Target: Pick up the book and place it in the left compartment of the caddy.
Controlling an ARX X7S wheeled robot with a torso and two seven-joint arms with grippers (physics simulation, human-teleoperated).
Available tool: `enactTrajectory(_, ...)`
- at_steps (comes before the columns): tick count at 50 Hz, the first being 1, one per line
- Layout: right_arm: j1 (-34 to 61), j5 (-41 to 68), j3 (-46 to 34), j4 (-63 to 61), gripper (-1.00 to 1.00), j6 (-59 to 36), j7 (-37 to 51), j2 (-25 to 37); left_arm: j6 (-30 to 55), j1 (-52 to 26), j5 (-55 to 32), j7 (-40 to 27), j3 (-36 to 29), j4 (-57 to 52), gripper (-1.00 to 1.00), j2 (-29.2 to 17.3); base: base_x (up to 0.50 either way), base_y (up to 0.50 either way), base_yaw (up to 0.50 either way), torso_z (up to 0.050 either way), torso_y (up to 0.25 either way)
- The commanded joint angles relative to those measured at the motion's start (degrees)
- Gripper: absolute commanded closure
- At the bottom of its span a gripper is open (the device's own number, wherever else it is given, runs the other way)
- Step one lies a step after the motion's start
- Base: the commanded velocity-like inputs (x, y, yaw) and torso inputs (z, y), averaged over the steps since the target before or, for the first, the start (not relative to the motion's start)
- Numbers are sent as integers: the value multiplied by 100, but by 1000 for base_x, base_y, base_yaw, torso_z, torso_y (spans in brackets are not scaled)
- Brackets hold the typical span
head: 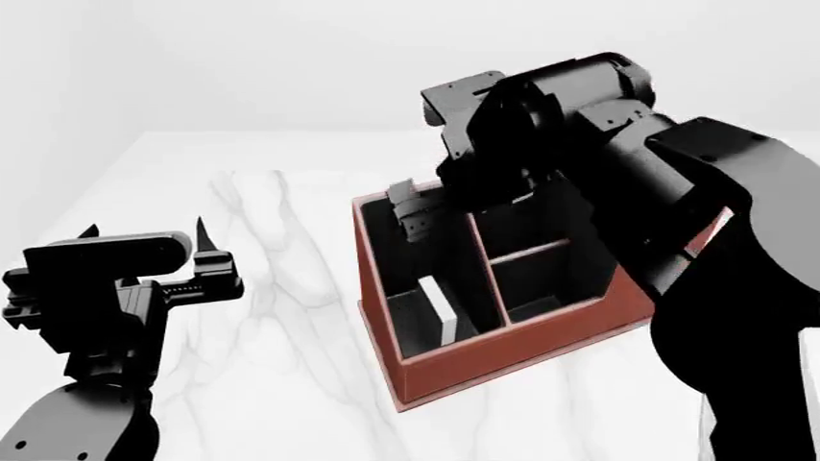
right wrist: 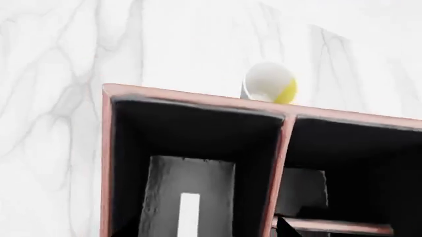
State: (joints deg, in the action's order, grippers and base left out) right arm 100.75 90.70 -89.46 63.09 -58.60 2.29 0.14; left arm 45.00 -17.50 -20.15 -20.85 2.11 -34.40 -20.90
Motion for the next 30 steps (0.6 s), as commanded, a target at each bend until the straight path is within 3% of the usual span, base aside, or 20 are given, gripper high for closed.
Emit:
enactTrajectory(1, 884, 460, 282, -606, -100, -152, 275, 497, 87, -23, -38, -40, 6, -112, -100, -34, 0, 0, 0, 0, 0)
enactTrajectory(7, -60, 1327, 1141, -3373, -100, 687, 2259, 2112, 143, -27, -73, -70, 39, -200, -100, -47, 0, 0, 0, 0, 0)
enactTrajectory(8, -523, 1028, 1315, -4233, -100, 1447, 3010, 2648, 114, -15, -66, -67, 33, -194, -100, -46, 0, 0, 0, 0, 0)
enactTrajectory(9, -539, 1045, 1324, -4534, -100, 1454, 3048, 2672, 112, -14, -67, -68, 32, -193, -100, -47, 0, 0, 0, 0, 0)
enactTrajectory(10, -1079, 429, 1406, -5394, -100, 2264, 3399, 3120, 87, 1, -73, -63, 43, -171, -100, -39, 0, 0, 0, 0, 0)
enactTrajectory(13, -1851, -342, 1361, -6551, -100, 3121, 3843, 3573, 96, -5, -77, -63, 23, -178, -100, -44, 0, 0, 0, 0, 0)
enactTrajectory(14, -2335, -1037, 1245, -7016, -100, 3651, 4130, 3799, 96, -8, -77, -58, -1, -196, -100, -47, 0, 0, 0, 0, 0)
enactTrajectory(19, -3440, -1826, 1396, -7679, -100, 5064, 4318, 4371, -33, 23, -19, -40, -110, -76, -100, -17, 0, 0, 0, 0, 0)
enactTrajectory(26, -4044, -3083, 1239, -8046, -100, 5746, 4803, 4630, -71, -1, -18, -42, -164, -46, -100, 5, 0, 0, 0, 0, 0)
enactTrajectory(30, -4146, -3198, 1200, -8063, -100, 5731, 5021, 4632, -75, -4, -20, -49, -171, -40, -100, 1, 0, 0, 0, 0, 0)
